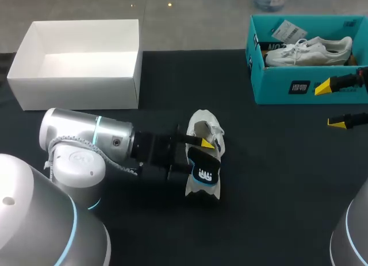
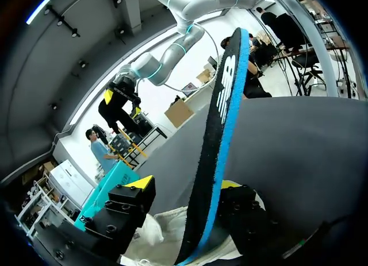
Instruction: Take the shoe out of the shoebox, open the shoe tongue, remove and reinsert the insole, then place the shoe into the shoebox
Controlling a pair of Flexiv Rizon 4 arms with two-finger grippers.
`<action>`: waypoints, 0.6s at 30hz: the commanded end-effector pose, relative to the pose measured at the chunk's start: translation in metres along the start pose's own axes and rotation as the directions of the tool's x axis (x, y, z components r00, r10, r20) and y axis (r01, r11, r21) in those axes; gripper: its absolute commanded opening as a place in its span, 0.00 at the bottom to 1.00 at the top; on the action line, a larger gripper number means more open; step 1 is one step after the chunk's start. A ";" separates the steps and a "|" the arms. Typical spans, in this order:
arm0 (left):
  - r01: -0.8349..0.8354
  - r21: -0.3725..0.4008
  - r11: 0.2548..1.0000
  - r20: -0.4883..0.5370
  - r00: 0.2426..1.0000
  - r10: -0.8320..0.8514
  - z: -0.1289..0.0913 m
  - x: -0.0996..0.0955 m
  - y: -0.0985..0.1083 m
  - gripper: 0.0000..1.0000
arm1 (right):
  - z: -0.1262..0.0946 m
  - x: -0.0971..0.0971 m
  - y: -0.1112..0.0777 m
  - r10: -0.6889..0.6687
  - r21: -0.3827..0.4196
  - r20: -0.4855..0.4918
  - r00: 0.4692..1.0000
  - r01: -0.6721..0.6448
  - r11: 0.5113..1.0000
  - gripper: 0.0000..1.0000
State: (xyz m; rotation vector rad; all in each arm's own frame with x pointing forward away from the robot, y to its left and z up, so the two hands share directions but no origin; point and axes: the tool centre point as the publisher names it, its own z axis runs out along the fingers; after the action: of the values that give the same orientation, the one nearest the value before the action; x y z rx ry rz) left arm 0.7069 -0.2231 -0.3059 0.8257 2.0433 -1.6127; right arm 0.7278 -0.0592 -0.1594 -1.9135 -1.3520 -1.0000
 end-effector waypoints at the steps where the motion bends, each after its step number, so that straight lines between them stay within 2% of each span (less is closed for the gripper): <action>1: -0.003 0.002 1.000 0.002 1.000 0.003 -0.009 0.003 -0.008 0.71 | 0.001 0.000 0.000 0.001 -0.001 0.002 1.000 -0.001 1.000 1.00; 3: -0.006 0.005 1.000 0.002 1.000 0.006 -0.010 0.003 -0.009 0.67 | 0.001 0.000 0.000 0.001 -0.001 0.002 1.000 -0.001 1.000 1.00; 7: -0.006 0.005 1.000 0.013 1.000 0.006 -0.011 0.001 -0.007 0.49 | 0.001 0.000 0.000 0.001 -0.001 0.002 1.000 -0.001 1.000 1.00; 13: -0.007 0.008 1.000 0.014 1.000 0.007 -0.012 -0.001 -0.012 0.44 | 0.001 0.000 0.000 0.001 -0.001 0.002 1.000 -0.001 1.000 1.00; 18: -0.015 -0.003 1.000 0.001 1.000 0.015 -0.021 -0.005 -0.014 0.45 | 0.001 0.000 0.000 0.001 -0.001 0.002 1.000 -0.001 1.000 1.00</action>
State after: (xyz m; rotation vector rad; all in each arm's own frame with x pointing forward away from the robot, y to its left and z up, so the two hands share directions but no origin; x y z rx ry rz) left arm 0.7027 -0.2125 -0.2931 0.8305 2.0222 -1.6091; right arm 0.7278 -0.0592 -0.1594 -1.9136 -1.3520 -1.0000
